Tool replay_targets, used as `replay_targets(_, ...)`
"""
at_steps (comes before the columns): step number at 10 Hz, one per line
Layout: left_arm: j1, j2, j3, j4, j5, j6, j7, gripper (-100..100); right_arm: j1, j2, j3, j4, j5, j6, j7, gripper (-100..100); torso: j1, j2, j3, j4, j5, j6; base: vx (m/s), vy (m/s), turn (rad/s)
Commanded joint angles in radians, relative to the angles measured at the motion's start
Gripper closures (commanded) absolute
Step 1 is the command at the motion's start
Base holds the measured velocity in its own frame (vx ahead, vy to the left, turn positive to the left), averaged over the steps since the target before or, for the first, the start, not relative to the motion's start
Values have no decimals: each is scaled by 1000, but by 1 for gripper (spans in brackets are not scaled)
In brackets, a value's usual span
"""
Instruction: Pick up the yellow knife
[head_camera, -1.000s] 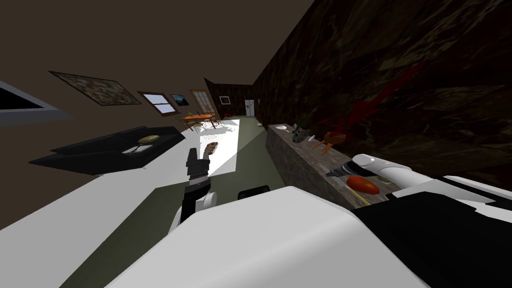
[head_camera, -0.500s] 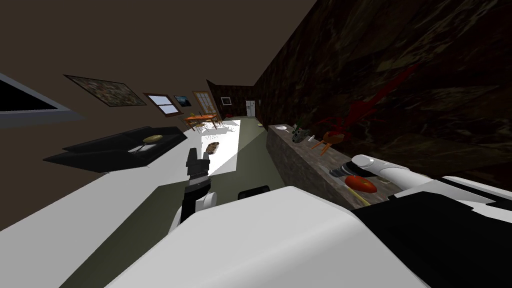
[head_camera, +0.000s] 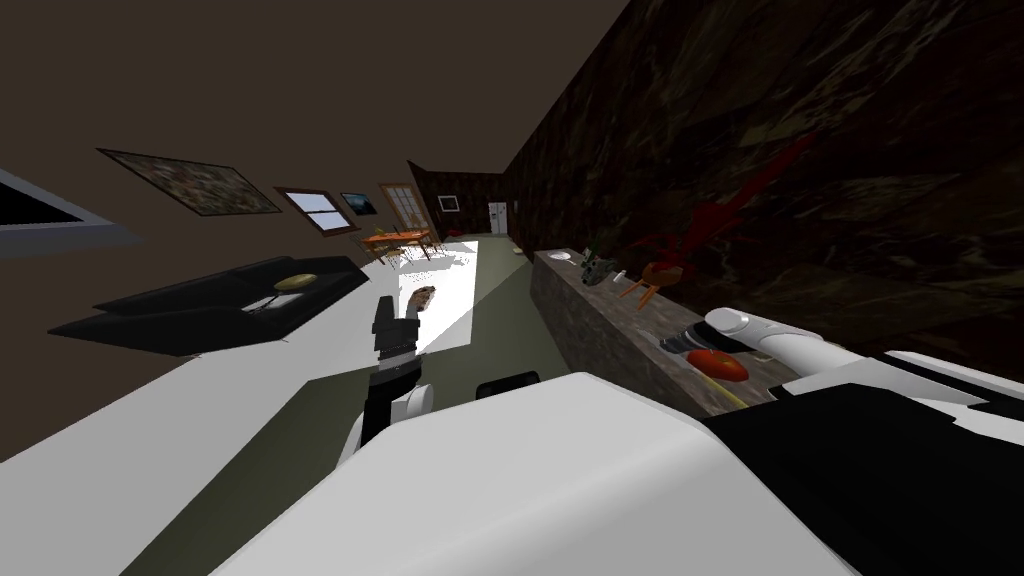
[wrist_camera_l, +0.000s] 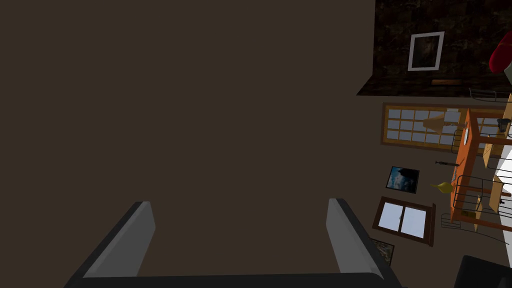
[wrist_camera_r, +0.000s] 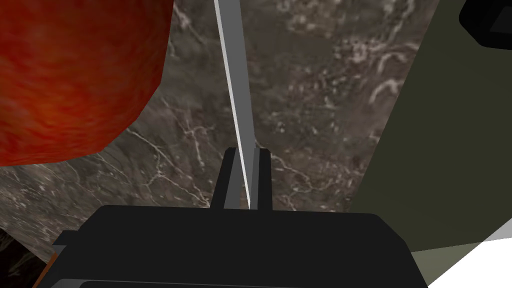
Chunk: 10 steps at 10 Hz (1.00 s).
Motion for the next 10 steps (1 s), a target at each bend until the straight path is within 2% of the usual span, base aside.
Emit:
replay_targets(1, 0, 0, 0, 0, 0, 0, 0, 0, -11, 6, -32, 17, 25, -17, 34, 100, 0, 0, 0, 0, 0, 0, 69, 22, -91)
replay_targets(8, 0, 0, 0, 0, 0, 0, 0, 0, -102, 42, -207, 136, 178, -126, 222, 100, 1, -1, 0, 0, 1, 1, 83, 37, -129)
replay_targets(9, 0, 0, 0, 0, 0, 0, 0, 0, -92, 39, -191, 123, 164, -113, 202, 100, 1, 0, 0, 0, 0, 2, 31, 16, -32)
replay_targets(10, 0, 0, 0, 0, 0, 0, 0, 0, -93, 39, -194, 126, 166, -117, 208, 0, 0, 2, 1, 1, 0, 1, 0, 0, 0)
